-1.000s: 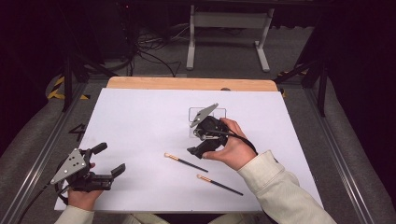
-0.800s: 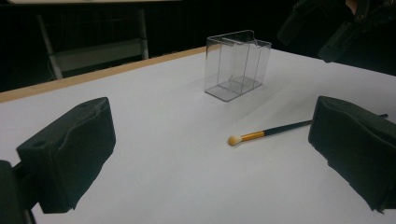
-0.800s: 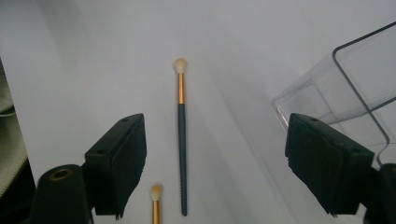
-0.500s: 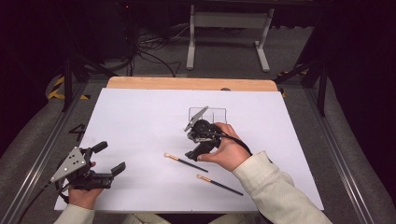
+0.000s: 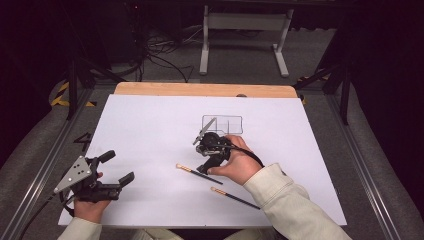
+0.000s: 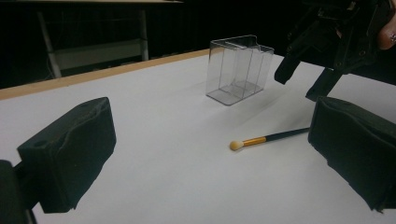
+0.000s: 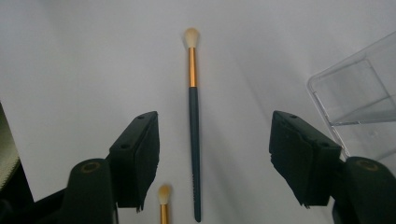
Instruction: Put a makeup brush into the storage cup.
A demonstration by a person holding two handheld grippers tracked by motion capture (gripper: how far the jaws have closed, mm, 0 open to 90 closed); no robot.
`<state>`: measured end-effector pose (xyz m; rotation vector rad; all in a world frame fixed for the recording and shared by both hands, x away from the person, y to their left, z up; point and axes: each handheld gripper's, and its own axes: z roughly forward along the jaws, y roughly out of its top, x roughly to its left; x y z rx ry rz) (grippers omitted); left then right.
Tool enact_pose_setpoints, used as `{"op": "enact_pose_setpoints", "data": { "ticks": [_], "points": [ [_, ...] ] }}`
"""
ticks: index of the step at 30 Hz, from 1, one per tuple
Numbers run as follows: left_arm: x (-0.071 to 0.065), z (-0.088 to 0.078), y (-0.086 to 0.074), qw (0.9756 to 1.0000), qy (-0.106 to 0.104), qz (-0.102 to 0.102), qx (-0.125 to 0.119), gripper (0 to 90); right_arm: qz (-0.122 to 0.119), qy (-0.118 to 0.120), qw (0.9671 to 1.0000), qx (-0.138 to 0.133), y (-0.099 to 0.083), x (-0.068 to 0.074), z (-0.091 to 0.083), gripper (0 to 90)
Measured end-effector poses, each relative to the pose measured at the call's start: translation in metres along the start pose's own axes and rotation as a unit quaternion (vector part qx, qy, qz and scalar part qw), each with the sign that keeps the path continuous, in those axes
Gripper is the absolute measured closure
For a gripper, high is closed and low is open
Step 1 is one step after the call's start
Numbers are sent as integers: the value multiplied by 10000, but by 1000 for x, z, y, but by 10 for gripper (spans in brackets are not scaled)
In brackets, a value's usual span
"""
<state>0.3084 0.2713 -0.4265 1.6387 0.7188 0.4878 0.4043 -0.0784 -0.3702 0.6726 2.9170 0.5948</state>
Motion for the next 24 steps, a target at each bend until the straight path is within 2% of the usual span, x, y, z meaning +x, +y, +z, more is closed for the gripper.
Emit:
{"op": "enact_pose_setpoints", "data": {
  "ticks": [3, 14, 18, 24],
  "points": [
    [1, 0, 0, 10000, 13, -33, -5, 16, -66, -82, 9999, 92, 2, 1, 4, 388],
    [3, 0, -1, 9999, 51, -104, -4, 15, -21, 50, 9994, 333, 9, 3, 21, 390],
    [3, 0, -1, 9999, 43, -109, 20, 15, -34, 104, 9994, 319, 10, 4, 26, 391],
    [4, 1, -1, 9998, 82, -152, 58, 15, -72, 135, 9990, 424, 11, 5, 36, 437]
  ]
}}
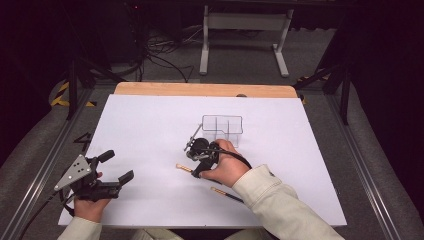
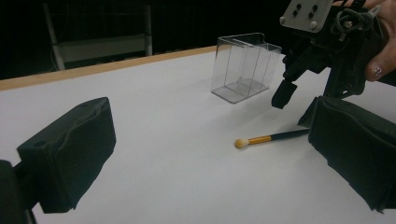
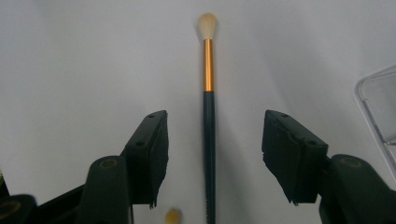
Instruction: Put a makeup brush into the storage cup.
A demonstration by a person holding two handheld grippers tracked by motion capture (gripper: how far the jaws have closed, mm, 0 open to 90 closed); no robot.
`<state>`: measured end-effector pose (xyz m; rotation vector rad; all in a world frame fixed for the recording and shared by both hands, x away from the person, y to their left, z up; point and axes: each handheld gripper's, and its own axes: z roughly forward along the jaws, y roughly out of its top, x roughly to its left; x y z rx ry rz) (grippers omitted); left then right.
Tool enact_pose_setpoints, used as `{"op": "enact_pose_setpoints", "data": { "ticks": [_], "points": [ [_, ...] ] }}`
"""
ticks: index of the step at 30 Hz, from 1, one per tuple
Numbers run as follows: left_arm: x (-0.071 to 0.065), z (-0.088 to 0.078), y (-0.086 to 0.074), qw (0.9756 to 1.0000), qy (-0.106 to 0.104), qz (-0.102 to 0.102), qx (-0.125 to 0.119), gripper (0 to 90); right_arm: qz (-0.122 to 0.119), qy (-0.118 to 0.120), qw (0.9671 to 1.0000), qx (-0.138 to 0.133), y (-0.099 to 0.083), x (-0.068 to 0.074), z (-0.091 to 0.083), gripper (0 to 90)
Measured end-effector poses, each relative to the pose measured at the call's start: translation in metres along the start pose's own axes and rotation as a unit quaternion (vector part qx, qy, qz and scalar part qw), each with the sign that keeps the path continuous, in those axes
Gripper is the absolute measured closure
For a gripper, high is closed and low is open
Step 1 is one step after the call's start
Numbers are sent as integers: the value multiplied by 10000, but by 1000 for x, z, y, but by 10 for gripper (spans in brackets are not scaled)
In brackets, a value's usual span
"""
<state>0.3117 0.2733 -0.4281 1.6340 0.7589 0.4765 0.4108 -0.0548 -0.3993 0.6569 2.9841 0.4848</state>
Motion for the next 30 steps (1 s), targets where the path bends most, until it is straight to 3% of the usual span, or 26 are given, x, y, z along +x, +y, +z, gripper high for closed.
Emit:
{"op": "enact_pose_setpoints", "data": {
  "ticks": [30],
  "points": [
    [1, 1, -1, 10000, -16, -68, 71, 18, -78, -168, 9985, 517, 1, 1, 23, 639]
  ]
}}
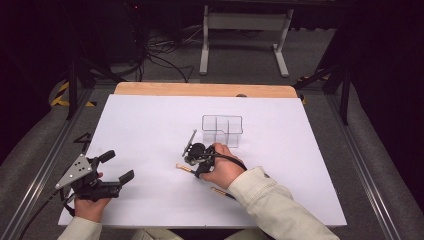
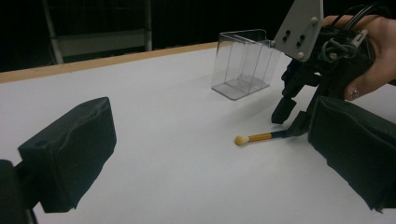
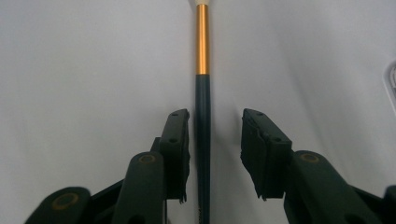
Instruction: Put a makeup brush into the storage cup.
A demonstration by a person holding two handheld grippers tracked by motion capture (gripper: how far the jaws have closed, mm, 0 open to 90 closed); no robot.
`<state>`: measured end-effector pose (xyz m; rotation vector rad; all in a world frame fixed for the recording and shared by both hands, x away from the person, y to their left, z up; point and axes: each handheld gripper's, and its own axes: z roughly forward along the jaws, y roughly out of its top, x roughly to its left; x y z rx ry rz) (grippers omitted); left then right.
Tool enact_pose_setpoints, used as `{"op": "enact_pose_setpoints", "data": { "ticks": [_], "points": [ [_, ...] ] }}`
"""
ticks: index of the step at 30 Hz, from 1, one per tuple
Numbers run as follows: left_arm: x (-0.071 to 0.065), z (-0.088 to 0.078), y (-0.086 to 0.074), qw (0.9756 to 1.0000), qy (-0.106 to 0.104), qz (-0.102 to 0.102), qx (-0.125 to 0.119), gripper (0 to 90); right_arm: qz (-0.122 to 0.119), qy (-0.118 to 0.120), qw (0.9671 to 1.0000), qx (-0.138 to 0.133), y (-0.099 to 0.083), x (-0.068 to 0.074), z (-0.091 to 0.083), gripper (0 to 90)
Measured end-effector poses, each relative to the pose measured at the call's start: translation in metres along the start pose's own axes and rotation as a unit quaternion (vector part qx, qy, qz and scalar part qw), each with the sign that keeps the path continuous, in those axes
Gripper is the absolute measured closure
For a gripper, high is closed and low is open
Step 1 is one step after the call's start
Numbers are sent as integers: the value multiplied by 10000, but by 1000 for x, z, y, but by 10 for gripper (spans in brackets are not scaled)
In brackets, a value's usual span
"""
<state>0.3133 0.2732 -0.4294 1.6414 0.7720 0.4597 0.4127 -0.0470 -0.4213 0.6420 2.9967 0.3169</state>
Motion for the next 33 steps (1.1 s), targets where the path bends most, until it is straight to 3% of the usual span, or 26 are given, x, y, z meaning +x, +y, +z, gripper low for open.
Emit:
{"op": "enact_pose_setpoints", "data": {
  "ticks": [12, 20, 33],
  "points": [
    [-1, 1, 0, 10000, -63, -11, 3, 18, -9, -40, 9999, 93, 2, 0, 3, 701],
    [-2, 1, 0, 10000, -94, 26, -1, 18, -111, 5, 9997, 209, 5, 4, 3, 833],
    [-2, 1, 0, 10000, -82, 18, -12, 18, -105, -20, 9997, 201, 5, 3, 2, 835]
  ]
}}
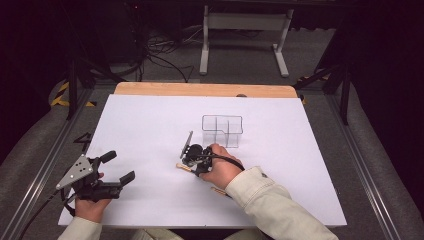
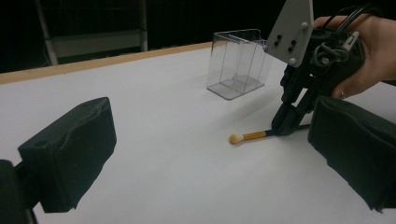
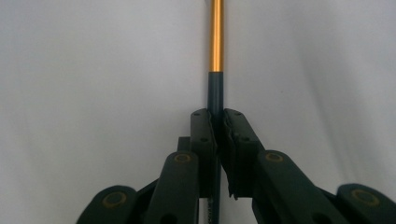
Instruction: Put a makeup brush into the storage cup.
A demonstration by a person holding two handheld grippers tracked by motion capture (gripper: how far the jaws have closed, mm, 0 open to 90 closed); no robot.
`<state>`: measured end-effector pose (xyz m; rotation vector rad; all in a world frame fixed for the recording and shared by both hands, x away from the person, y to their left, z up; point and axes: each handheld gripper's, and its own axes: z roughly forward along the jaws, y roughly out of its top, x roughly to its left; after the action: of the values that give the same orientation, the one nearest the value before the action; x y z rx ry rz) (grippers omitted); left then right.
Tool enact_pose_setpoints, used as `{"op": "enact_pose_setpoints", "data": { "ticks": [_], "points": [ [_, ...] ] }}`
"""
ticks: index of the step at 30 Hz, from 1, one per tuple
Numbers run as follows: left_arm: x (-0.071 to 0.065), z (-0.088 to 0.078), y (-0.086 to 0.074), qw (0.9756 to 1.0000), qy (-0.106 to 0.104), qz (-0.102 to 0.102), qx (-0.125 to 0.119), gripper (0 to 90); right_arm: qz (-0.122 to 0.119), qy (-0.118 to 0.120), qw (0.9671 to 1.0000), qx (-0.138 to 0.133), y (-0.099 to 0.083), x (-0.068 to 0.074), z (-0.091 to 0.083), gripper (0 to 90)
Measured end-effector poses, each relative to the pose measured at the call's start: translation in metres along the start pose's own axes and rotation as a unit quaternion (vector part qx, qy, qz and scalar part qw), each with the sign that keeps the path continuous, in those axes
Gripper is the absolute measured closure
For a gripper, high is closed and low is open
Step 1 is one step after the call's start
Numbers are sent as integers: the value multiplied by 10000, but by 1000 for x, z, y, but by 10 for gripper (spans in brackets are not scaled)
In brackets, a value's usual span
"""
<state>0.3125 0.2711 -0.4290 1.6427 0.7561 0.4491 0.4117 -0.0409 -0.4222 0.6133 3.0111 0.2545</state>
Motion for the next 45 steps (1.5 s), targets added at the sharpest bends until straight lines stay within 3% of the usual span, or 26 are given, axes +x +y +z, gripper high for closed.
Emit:
{"op": "enact_pose_setpoints", "data": {
  "ticks": [13, 18, 26, 30, 31, 34, 37, 45],
  "points": [
    [0, 0, 0, 10000, -4, -1, 12, 18, 41, -8, 9986, -532, -2, -2, -32, 836],
    [0, 0, 0, 10000, 0, 3, 21, 18, 6, -42, 9951, -987, -7, -3, -49, 836],
    [0, 1, 0, 10000, 4, 13, 44, 18, -68, -87, 9860, -1665, -19, -7, -67, 836],
    [0, 1, 0, 10000, 2, 15, 49, 18, -44, -27, 9776, -2103, -27, -10, -77, 836],
    [0, 1, 0, 10000, 5, 15, 52, 18, -44, -27, 9776, -2103, -27, -10, -77, 836],
    [0, 1, 0, 10000, 5, 15, 53, 18, -7, -27, 9692, -2461, -35, -13, -84, 836],
    [0, 1, 0, 10000, 7, 16, 52, 19, 34, 2, 9629, -2699, -40, -17, -88, 836],
    [0, 1, 0, 10000, 9, 13, 43, 18, -51, -43, 9364, -3508, -57, -23, -98, 836]
  ]
}}
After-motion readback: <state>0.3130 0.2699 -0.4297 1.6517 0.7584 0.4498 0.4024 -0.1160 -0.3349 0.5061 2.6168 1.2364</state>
